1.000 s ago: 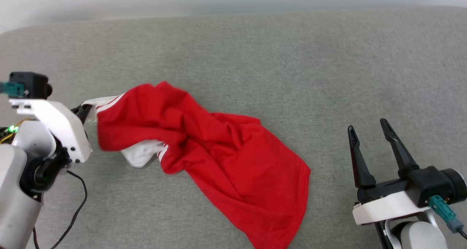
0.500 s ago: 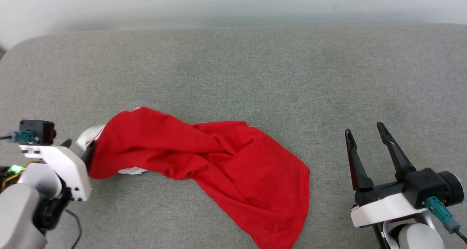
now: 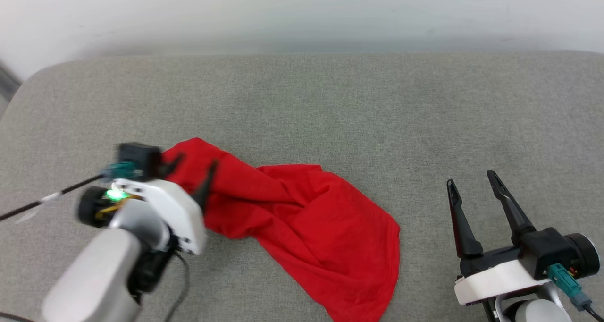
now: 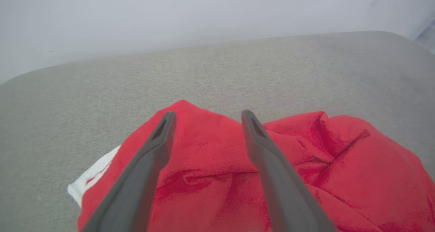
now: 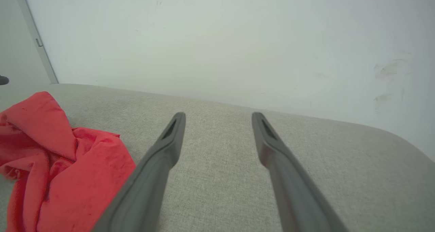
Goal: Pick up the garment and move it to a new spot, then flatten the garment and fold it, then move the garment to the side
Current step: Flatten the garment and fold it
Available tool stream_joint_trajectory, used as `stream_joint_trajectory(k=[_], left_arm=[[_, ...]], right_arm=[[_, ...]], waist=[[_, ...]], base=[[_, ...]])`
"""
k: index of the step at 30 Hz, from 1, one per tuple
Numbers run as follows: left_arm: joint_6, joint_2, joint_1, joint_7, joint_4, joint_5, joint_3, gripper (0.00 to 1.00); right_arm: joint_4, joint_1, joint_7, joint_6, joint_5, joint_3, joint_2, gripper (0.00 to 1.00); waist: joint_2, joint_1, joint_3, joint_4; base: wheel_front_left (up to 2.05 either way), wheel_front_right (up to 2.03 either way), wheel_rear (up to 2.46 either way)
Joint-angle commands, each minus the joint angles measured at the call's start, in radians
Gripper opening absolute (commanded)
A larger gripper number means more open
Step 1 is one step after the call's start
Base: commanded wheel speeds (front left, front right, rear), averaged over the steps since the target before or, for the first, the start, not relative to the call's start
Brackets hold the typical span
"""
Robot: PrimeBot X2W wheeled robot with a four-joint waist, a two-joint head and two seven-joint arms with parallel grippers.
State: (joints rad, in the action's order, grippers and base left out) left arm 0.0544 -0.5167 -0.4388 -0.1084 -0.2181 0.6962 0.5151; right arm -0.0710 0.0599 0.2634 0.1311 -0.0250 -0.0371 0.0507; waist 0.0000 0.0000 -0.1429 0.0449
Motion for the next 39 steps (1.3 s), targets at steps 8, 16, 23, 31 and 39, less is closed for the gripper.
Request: stream_joint_trajectory(k=[8, 16, 23, 31, 39], left_arm=[[0.059, 0.087, -0.072, -0.266, 0.050, -0.002, 0.122, 1.00], [0.048, 0.146, -0.153, -0.334, -0.079, -0.033, 0.192, 1.00], [0.052, 0.184, -0.216, -0.287, -0.214, -0.066, 0.203, 1.00], [-0.009, 0.215, -0.235, -0.323, -0.358, -0.071, 0.260, 0.00], [0.020, 0.241, -0.341, -0.051, -0.368, -0.160, 0.239, 0.00]], right_arm=[[0.014, 0.016, 0.002, -0.001, -0.005, -0.010, -0.001, 1.00], [0.023, 0.029, 0.002, -0.001, -0.006, 0.000, -0.001, 1.00], [0.030, 0.045, 0.002, -0.001, 0.001, -0.002, -0.001, 1.00], [0.028, 0.056, 0.002, -0.001, 0.007, -0.008, -0.001, 1.00], [0.012, 0.063, 0.002, -0.001, 0.015, -0.023, -0.001, 1.00]], waist=[[0.0000, 0.0000, -0.042, -0.019], [0.0000, 0.0000, -0.114, -0.062], [0.0000, 0.0000, -0.152, -0.083], [0.0000, 0.0000, -0.177, -0.092], [0.0000, 0.0000, -0.142, -0.126]], base=[[0.00, 0.00, 0.00], [0.00, 0.00, 0.00], [0.00, 0.00, 0.00], [0.00, 0.00, 0.00], [0.00, 0.00, 0.00]])
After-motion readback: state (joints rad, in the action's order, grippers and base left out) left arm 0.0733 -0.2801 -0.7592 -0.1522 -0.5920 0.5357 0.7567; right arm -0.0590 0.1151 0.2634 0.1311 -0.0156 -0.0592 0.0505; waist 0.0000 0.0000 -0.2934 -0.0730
